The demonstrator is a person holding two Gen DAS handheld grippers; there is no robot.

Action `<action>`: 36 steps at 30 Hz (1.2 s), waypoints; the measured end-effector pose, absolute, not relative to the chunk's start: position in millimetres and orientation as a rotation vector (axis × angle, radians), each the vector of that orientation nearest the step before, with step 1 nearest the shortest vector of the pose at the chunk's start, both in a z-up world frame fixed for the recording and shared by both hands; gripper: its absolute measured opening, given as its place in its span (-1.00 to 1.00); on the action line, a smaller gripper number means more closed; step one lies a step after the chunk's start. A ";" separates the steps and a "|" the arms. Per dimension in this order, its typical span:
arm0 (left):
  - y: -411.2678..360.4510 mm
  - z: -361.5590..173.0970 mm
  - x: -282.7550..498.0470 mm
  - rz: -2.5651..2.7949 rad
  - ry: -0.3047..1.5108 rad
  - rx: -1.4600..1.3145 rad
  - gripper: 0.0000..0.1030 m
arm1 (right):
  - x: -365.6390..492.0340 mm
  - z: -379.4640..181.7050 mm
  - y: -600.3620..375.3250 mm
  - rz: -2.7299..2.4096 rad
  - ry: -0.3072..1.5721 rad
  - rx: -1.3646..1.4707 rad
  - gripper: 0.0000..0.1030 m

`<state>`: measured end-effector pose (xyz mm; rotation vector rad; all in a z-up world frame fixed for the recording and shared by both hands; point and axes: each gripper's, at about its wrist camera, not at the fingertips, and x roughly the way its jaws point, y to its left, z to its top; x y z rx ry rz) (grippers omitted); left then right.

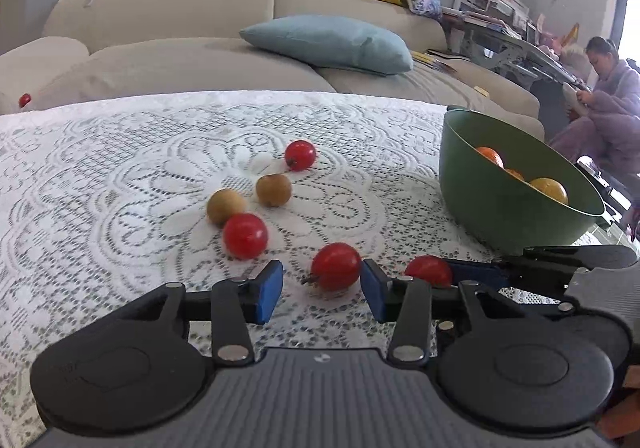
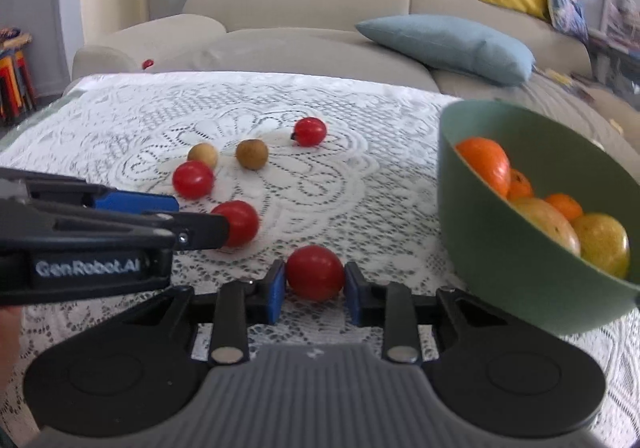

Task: Organize fruits
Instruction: 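Grasp a red tomato with the right tool while the left tool grasps another tomato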

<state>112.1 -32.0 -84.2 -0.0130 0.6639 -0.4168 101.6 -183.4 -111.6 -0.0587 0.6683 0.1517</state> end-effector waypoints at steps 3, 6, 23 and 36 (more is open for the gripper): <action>-38.2 -88.2 116.6 -0.414 0.669 0.005 0.01 | 100.7 -111.3 -184.0 0.144 0.667 -0.064 -0.46; -41.0 -90.9 120.8 -0.426 0.670 0.001 0.01 | 101.3 -111.1 -185.2 0.147 0.672 -0.053 -0.46; -48.1 -95.5 122.7 -0.403 0.655 0.010 -0.39 | 101.5 -111.7 -185.9 0.153 0.676 -0.040 -0.46; -37.2 -71.7 102.7 -0.320 0.667 -0.007 -0.39 | 87.4 -96.6 -181.9 0.193 0.601 -0.111 -0.46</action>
